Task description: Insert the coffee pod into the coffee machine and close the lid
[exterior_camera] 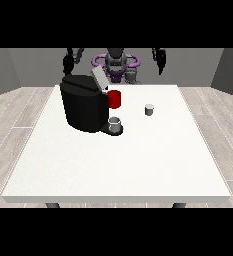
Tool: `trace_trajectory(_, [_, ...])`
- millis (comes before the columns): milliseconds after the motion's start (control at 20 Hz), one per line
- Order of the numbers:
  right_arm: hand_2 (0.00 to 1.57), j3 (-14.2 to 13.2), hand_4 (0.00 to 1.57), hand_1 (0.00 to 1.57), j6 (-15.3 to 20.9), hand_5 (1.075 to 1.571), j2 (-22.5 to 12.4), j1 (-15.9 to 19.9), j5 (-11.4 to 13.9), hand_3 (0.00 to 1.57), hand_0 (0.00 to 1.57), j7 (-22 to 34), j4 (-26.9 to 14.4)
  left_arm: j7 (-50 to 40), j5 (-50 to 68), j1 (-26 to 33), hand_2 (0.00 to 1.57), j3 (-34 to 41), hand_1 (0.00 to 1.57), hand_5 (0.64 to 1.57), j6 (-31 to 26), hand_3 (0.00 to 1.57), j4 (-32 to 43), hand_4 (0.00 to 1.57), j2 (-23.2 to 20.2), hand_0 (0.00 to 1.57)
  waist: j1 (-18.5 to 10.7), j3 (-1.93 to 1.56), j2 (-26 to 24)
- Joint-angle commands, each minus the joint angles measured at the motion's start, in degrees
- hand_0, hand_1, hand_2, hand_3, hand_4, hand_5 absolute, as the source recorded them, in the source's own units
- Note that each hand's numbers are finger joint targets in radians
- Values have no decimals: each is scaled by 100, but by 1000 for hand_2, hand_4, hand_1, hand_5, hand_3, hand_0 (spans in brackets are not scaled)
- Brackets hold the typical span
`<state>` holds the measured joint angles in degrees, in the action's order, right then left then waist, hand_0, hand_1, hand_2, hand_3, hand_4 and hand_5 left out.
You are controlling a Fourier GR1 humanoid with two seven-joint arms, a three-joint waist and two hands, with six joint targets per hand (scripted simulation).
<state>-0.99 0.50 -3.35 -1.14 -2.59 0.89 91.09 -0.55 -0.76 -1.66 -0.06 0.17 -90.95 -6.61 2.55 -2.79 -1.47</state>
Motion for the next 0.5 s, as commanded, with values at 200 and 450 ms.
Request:
trace_trajectory(200, [0, -191, 0, 0, -115, 1571, -218, 19, -49, 0, 0, 109, -198, 384, -563, 331, 0, -451, 0, 1571, -489, 0, -150, 0, -430, 0, -290, 279, -110])
trace_trajectory(450, [0, -227, 0, 0, 679, 1571, -316, 324, 879, 0, 0, -210, -217, 1020, -917, 45, 0, -420, 0, 1571, -778, 0, 250, 0, -905, 0, -135, 281, 223])
